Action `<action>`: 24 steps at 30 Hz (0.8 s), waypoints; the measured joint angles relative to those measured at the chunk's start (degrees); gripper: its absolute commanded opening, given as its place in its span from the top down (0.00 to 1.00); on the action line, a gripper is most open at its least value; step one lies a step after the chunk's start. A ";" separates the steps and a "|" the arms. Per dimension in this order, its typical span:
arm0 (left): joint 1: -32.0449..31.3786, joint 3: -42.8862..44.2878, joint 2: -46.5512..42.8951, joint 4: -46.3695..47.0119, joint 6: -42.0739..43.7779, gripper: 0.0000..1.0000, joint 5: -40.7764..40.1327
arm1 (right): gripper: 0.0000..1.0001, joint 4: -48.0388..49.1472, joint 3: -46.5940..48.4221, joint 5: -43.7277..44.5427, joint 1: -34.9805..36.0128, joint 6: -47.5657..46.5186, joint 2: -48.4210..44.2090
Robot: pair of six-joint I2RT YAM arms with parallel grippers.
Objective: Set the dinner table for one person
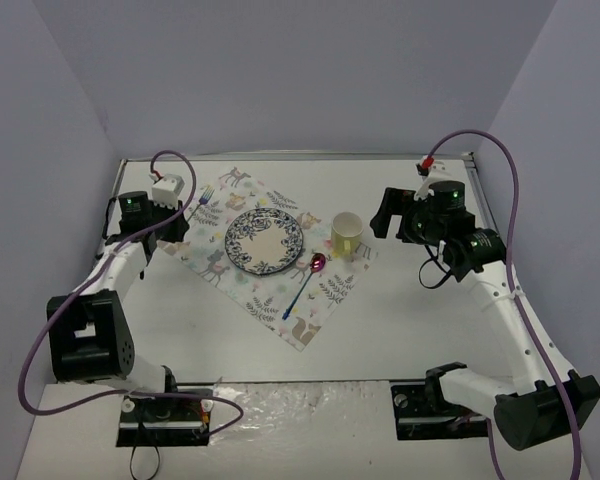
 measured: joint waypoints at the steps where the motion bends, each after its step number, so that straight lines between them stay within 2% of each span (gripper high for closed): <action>1: 0.52 0.66 1.59 0.29 0.75 1.00 1.42 | 0.00 0.13 -0.15 -0.24 0.00 -0.14 -0.09; 12: 2.59 8.04 15.52 4.83 5.42 1.00 11.31 | 0.00 0.90 -1.10 -1.36 -0.57 -0.83 -0.17; 24: 2.52 11.93 23.56 5.71 8.26 1.00 13.33 | 0.01 1.07 -1.20 -2.15 -0.74 -0.82 3.23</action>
